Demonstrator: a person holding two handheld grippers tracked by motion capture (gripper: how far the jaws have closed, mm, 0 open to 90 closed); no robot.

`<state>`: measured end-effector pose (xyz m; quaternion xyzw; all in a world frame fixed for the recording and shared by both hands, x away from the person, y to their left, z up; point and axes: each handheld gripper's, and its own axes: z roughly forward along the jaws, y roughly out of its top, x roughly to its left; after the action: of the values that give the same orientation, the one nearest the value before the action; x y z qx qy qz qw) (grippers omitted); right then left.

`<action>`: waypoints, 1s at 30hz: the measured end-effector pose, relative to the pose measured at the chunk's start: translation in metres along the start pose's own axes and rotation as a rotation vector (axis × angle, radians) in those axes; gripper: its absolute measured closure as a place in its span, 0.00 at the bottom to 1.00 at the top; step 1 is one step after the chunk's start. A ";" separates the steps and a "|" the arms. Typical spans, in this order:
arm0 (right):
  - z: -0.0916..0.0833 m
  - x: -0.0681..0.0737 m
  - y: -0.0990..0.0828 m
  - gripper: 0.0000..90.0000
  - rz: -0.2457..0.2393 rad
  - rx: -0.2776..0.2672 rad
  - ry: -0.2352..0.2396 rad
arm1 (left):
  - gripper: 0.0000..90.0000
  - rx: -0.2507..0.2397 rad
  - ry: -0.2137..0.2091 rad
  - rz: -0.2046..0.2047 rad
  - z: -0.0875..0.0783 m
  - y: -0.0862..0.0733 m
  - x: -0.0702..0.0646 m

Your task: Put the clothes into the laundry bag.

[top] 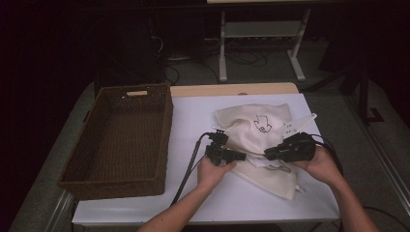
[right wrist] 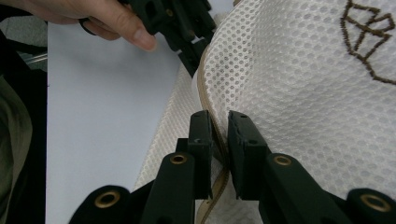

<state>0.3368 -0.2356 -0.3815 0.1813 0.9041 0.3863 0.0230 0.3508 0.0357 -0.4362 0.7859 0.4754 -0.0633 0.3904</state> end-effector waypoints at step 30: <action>-0.027 0.026 -0.007 0.97 -0.058 -0.016 0.111 | 0.77 -0.086 -0.286 0.017 0.060 -0.006 -0.053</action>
<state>0.3051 -0.2491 -0.3650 0.1331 0.9057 0.4022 -0.0144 0.3335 -0.0399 -0.4561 0.7553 0.4104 -0.1507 0.4882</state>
